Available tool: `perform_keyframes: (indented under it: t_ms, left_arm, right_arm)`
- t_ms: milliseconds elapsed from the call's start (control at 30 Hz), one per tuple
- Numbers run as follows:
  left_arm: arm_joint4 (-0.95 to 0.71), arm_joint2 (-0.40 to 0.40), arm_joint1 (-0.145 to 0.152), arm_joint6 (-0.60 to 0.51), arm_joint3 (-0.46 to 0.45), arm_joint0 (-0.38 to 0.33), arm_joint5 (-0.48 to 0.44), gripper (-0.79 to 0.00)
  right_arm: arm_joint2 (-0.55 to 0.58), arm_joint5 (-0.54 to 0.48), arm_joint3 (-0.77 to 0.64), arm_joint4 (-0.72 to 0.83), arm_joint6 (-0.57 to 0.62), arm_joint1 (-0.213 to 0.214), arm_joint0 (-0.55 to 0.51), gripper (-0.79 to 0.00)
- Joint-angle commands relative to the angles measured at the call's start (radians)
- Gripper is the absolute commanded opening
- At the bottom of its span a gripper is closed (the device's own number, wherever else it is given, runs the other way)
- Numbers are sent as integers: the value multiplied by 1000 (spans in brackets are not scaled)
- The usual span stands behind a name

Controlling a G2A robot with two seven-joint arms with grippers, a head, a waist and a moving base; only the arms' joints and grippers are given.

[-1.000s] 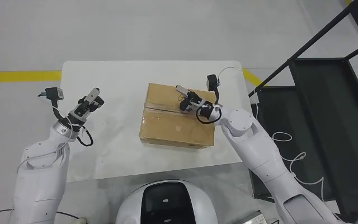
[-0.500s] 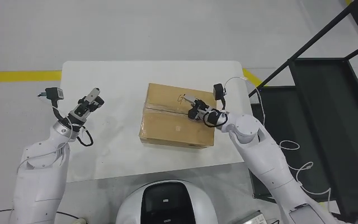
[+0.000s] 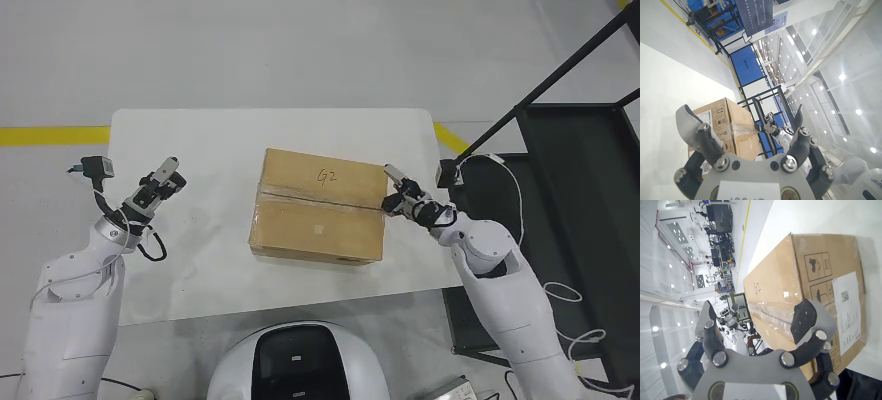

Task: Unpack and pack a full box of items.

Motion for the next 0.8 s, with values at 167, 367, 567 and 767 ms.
perform_keyframes:
  t_ms: [167,367,567,767]
  left_arm:
    - [0,0,0,0,0,0,0,0]
    - [0,0,0,0,0,0,0,0]
    - [0,0,0,0,0,0,0,-1]
    - [0,0,0,0,0,0,0,0]
  right_arm:
    - [90,-102,-64,61,-51,2,-112,0]
    - [115,-232,-64,131,-89,-7,-170,0]
    - [115,-257,-55,140,-104,-9,-175,-1]
    - [115,-255,-55,139,-103,-9,-175,-1]
